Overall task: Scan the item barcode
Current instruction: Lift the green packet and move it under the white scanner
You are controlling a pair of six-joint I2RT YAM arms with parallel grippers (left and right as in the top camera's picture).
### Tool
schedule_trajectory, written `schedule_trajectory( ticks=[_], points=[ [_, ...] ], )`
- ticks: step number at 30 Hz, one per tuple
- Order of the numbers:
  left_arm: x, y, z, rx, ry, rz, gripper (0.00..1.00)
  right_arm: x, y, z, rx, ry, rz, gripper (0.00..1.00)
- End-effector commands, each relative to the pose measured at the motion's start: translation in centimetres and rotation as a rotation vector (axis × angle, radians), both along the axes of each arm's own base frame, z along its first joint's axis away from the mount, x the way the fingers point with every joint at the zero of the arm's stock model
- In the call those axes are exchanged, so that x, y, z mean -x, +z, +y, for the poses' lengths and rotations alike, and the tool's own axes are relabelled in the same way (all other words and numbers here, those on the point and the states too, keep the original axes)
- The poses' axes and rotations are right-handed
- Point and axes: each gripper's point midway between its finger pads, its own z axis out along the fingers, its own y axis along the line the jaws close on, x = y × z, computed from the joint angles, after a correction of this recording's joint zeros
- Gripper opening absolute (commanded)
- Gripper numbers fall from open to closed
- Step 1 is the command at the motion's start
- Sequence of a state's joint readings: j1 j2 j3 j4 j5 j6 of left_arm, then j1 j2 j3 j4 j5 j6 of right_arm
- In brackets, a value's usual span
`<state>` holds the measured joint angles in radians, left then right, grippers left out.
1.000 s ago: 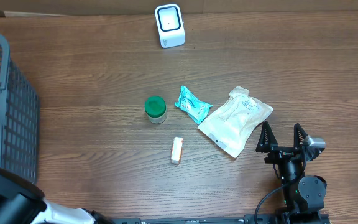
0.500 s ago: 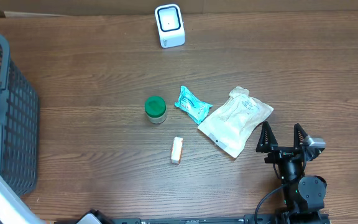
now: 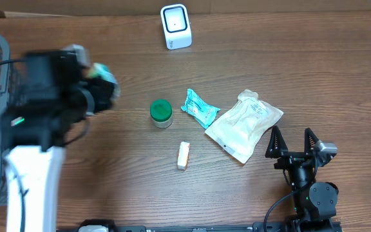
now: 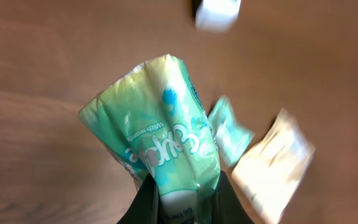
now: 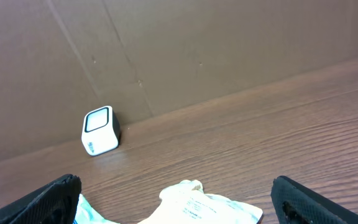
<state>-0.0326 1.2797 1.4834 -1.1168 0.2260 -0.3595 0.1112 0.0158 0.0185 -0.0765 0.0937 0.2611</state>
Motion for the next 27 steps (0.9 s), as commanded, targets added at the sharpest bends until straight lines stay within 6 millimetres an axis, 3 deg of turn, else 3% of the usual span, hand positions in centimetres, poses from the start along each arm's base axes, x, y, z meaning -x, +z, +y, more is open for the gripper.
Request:
schedule_trajectory(
  ticks=[1, 4, 6, 12, 17, 27],
  points=[
    [0.4, -5.5, -2.7, -0.174, -0.099, 0.124, 0.04, 0.0, -0.3, -0.2, 0.004, -0.011, 0.002, 1.0],
    [0.7, -9.0, -4.6, -0.252, -0.165, 0.204, 0.04, 0.0, -0.3, -0.2, 0.004, -0.011, 0.002, 1.0],
    [1.2, -12.4, -7.3, -0.287, -0.257, 0.297, 0.04, 0.0, -0.3, -0.2, 0.004, -0.011, 0.003, 1.0],
    [3.1, -16.9, -12.4, -0.361, -0.479, 0.401, 0.05, 0.0, -0.3, -0.2, 0.004, -0.011, 0.002, 1.0],
    [4.4, -17.7, -15.3, -0.414, -0.65, 0.37, 0.04, 0.0, -0.3, -0.2, 0.004, -0.011, 0.002, 1.0],
    [1.8, -17.9, -16.9, -0.475, -0.75, 0.224, 0.04, 0.0, -0.3, -0.2, 0.004, -0.011, 0.002, 1.0]
  ],
)
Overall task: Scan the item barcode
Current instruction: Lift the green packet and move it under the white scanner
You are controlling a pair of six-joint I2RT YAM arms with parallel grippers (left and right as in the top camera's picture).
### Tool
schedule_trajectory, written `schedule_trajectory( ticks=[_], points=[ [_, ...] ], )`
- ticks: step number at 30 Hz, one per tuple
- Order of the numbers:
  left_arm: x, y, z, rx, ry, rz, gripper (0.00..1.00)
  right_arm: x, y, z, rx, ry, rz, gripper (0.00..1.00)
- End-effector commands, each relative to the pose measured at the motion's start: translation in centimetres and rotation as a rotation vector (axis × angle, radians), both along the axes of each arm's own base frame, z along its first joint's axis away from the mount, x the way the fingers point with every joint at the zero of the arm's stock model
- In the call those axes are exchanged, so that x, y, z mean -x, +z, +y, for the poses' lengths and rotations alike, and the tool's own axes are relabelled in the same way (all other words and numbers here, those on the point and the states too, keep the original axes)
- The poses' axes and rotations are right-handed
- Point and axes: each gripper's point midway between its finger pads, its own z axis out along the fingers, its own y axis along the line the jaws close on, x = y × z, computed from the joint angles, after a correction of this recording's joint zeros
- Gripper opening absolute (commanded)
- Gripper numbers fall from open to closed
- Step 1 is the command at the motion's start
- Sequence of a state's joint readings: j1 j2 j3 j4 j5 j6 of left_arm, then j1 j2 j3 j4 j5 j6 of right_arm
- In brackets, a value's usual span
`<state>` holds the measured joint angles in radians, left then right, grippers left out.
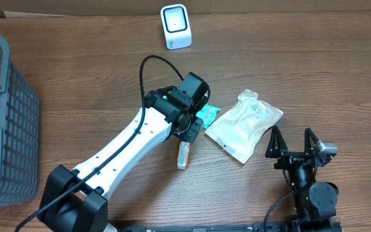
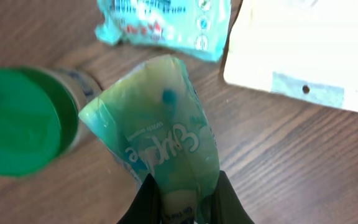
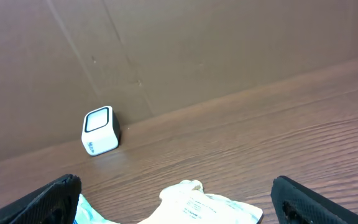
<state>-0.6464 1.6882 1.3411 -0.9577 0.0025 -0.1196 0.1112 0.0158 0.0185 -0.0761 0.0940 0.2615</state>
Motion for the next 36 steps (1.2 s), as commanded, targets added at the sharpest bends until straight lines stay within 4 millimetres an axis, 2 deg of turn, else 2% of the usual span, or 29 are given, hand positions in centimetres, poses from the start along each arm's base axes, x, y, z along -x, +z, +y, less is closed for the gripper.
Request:
schedule_trajectory(
  ticks=[1, 3, 5, 6, 8, 9, 12, 13, 14, 15, 16, 18, 21, 22, 24, 27, 30, 36],
  points=[
    [-1.0, -0.8, 0.3, -0.048, -0.041, -0.032, 0.05, 0.0, -0.3, -0.2, 0.005, -0.011, 0.003, 1.0],
    [-1.2, -1.2, 0.4, -0.06, -0.038, -0.034, 0.13, 0.0, -0.3, -0.2, 0.005, -0.011, 0.003, 1.0],
    [-1.2, -1.6, 0.4, -0.066, -0.038, -0.025, 0.32, 0.0, -0.3, -0.2, 0.005, -0.011, 0.003, 1.0],
    [-1.1, -1.8, 0.4, -0.07, -0.035, -0.018, 0.56, 0.0, -0.3, -0.2, 0.005, -0.011, 0.002, 1.0],
    [-1.2, -1.7, 0.4, -0.067, -0.025, -0.017, 0.9, 0.0, -0.3, -0.2, 0.005, -0.011, 0.003, 1.0],
    [-1.2, -1.7, 0.4, -0.065, -0.022, -0.019, 0.98, 0.0, -0.3, -0.2, 0.005, -0.011, 0.002, 1.0],
    [-1.7, -1.1, 0.2, -0.042, 0.031, -0.027, 1.0, 0.0, -0.3, -0.2, 0.005, -0.011, 0.003, 1.0],
    [-2.0, -0.6, 0.1, -0.029, 0.065, -0.029, 0.98, 0.0, -0.3, -0.2, 0.005, -0.011, 0.003, 1.0],
    [-2.2, -0.2, 0.1, -0.021, 0.09, -0.029, 0.87, 0.0, -0.3, -0.2, 0.005, -0.011, 0.003, 1.0],
    [-2.4, 0.5, 0.1, -0.009, 0.125, -0.029, 0.54, 0.0, -0.3, -0.2, 0.005, -0.011, 0.002, 1.0],
    [-2.8, 1.7, -0.2, 0.026, 0.183, -0.024, 0.04, 0.0, -0.3, -0.2, 0.005, -0.011, 0.003, 1.0],
    [-3.0, 3.4, -0.8, 0.092, 0.234, 0.003, 0.04, 0.0, -0.3, -0.2, 0.005, -0.011, 0.003, 1.0],
    [-3.2, 7.8, -3.4, 0.327, 0.315, 0.106, 0.04, 0.0, -0.3, -0.2, 0.005, -0.011, 0.003, 1.0],
    [-3.2, 8.3, -3.7, 0.363, 0.345, 0.128, 0.04, 0.0, -0.3, -0.2, 0.005, -0.011, 0.002, 1.0],
    [-2.7, 9.6, -5.0, 0.504, 0.553, 0.291, 0.04, 0.0, -0.3, -0.2, 0.005, -0.011, 0.003, 1.0],
    [-1.7, 10.5, -6.1, 0.59, 0.72, 0.471, 0.04, 0.0, -0.3, -0.2, 0.005, -0.011, 0.003, 1.0],
    [-1.3, 11.1, -6.9, 0.626, 0.641, 0.488, 0.04, 0.0, -0.3, -0.2, 0.005, -0.011, 0.003, 1.0],
    [-0.3, 10.6, -6.4, 0.585, 0.642, 0.516, 0.04, 0.0, -0.3, -0.2, 0.005, -0.011, 0.002, 1.0]
  ],
)
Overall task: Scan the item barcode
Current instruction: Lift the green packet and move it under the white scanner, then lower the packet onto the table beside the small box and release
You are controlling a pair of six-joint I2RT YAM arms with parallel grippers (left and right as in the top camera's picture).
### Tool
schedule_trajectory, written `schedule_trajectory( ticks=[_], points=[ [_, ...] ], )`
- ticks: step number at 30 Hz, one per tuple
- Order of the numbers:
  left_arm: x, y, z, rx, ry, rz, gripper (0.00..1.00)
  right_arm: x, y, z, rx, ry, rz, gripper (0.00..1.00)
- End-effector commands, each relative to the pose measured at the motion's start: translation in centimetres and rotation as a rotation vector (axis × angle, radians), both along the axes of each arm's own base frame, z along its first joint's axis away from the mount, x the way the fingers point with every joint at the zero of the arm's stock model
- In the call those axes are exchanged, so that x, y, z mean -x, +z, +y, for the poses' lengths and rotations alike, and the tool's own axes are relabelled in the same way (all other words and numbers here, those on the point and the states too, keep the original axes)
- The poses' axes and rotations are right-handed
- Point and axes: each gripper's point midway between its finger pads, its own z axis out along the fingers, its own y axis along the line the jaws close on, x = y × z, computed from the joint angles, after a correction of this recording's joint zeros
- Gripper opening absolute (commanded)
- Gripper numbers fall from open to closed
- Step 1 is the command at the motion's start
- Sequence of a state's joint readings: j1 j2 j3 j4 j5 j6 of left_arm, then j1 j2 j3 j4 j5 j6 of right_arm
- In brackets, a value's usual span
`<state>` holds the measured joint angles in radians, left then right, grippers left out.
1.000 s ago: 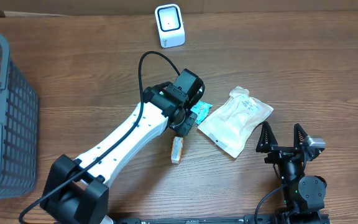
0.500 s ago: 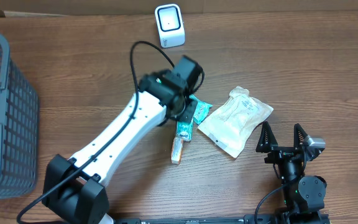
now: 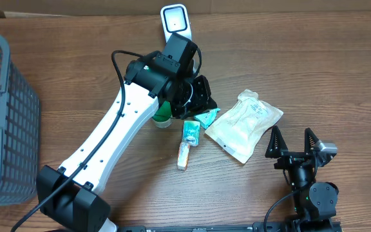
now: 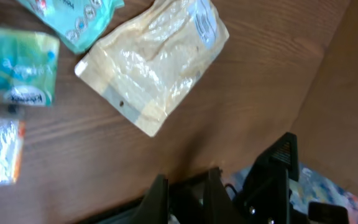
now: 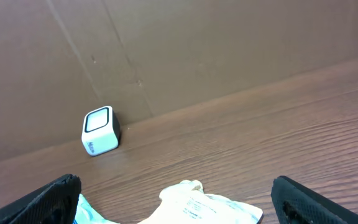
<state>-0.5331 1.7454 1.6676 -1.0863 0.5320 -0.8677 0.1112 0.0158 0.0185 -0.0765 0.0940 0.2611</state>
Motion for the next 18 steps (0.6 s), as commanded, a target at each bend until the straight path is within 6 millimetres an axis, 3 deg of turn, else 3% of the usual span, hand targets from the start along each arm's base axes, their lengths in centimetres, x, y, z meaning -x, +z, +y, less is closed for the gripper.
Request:
schedule_trajectory(
  ticks=[1, 18],
  points=[
    [0.8, 0.7, -0.4, 0.036, 0.005, 0.057, 0.04, 0.0, -0.3, -0.2, 0.004, -0.011, 0.002, 1.0],
    [4.1, -0.5, 1.5, -0.05, -0.144, 0.099, 0.04, 0.0, -0.3, -0.2, 0.004, -0.011, 0.003, 1.0]
  ],
)
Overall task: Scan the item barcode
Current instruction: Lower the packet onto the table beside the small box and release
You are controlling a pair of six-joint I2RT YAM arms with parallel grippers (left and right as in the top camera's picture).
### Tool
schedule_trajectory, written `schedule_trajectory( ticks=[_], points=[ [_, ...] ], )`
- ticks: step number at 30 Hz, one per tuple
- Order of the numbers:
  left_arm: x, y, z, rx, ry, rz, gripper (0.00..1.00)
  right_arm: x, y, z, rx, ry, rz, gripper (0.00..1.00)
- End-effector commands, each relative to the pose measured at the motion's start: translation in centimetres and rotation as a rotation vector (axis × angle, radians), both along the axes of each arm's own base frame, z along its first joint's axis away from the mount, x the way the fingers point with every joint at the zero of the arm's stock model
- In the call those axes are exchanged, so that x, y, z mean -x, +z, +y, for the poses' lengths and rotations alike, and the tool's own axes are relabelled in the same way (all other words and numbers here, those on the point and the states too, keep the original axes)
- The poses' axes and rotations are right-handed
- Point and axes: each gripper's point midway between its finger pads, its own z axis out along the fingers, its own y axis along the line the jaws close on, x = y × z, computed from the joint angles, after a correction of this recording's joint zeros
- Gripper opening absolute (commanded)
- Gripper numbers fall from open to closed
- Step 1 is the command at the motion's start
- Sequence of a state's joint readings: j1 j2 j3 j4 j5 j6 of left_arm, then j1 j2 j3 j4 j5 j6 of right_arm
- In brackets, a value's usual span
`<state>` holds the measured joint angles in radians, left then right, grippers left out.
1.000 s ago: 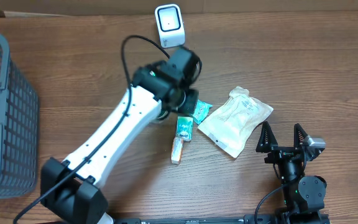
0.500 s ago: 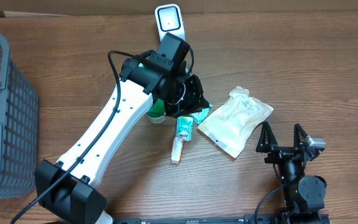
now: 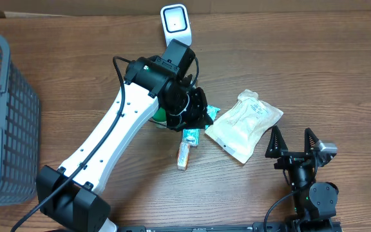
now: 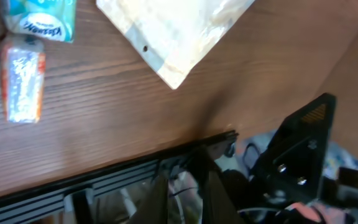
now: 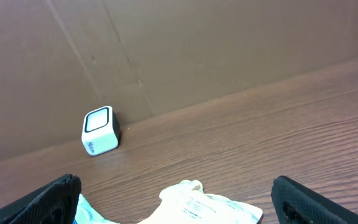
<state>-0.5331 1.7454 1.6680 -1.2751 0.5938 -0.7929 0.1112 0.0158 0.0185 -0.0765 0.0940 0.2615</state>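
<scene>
The white barcode scanner [image 3: 175,26] stands at the table's far edge, also in the right wrist view [image 5: 99,130]. A small green tissue pack [image 3: 190,136] lies flat on the table, above an orange-and-white bar [image 3: 183,156]. My left gripper [image 3: 198,111] hovers just above the pack, over a green-lidded jar [image 3: 161,118] that the arm mostly hides. The left wrist view shows this gripper [image 4: 185,194] open and empty, with the pack [image 4: 39,17] at its top left. My right gripper [image 3: 293,140] rests open near the front edge.
A beige pouch [image 3: 243,124] lies right of the pack, with a teal packet [image 3: 209,115] between them. At the left edge stands a grey basket. The left wrist view shows the table's front edge and rail [image 4: 104,180].
My left gripper has shifted a little toward the front, over the jar and teal packet, and its camera now faces the table's front edge. The tissue pack and the right arm are unmoved.
My left gripper held the green tissue pack at the left, near the basket. Then it held the pack above the jar and teal packet. Then the pack lay on the table by the orange bar, the gripper empty above it, as now.
</scene>
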Motion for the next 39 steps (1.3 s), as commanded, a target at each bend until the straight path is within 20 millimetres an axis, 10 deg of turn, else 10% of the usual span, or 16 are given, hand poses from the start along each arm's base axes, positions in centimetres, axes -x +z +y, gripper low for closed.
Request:
schedule_trajectory(
  ticks=[1, 16, 39],
  points=[
    [0.2, -0.1, 0.6, -0.025, -0.068, -0.047, 0.04, 0.0, -0.3, -0.2, 0.005, -0.011, 0.002, 1.0],
    [-0.3, -1.7, 3.6, -0.195, -0.167, -0.148, 0.04, 0.0, -0.3, -0.2, 0.005, -0.011, 0.002, 1.0],
    [-3.1, -2.2, 13.3, -0.765, -0.006, -0.288, 0.04, 0.0, -0.3, -0.2, 0.005, -0.011, 0.002, 1.0]
  ],
)
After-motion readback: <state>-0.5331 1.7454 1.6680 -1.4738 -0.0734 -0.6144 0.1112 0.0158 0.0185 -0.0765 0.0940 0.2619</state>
